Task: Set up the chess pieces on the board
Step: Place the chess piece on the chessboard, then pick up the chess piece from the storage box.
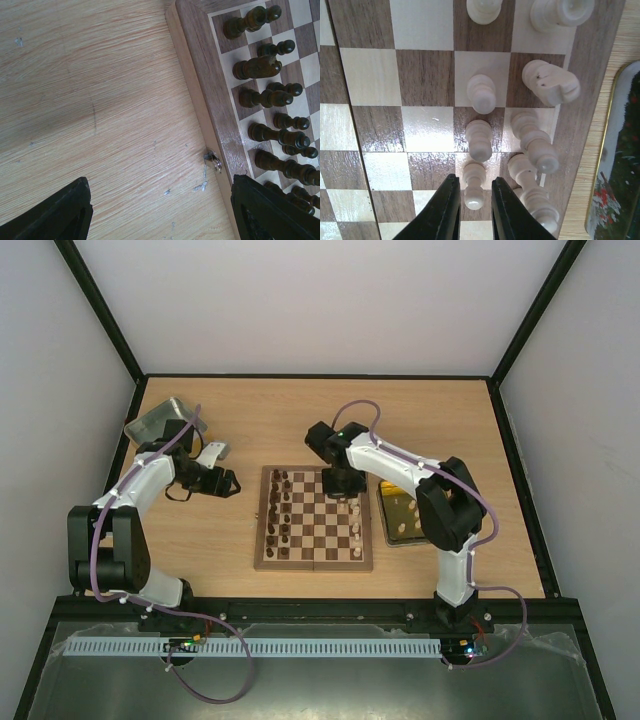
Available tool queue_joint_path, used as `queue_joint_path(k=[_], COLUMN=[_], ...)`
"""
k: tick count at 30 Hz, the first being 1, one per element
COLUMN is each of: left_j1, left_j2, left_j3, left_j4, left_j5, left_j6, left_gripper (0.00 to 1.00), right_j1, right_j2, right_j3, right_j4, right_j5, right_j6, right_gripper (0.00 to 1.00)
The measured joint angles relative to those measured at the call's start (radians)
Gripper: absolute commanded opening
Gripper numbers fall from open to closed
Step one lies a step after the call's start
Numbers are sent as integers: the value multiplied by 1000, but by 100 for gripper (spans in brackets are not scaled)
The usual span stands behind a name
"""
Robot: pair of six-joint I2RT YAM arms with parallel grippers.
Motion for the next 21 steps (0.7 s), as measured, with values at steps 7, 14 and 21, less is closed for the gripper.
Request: queue_joint_path(k=[7, 14, 21], left_j1=[0, 0, 0], left_j2=[0, 0, 0], left_j3=[0, 0, 0], left_j4=[0, 0, 0], left_j5=[0, 0, 0], left_j6=[0, 0, 0], left_gripper=[76, 76, 76], right_j1=[-15, -177, -368], right_j2=[-35, -254, -348], right_j3=[34, -63, -289], right_j4=[-56, -69, -52], right_j5=[19, 47, 66], right_j6=[-1, -20, -55], right_gripper=[17, 17, 17])
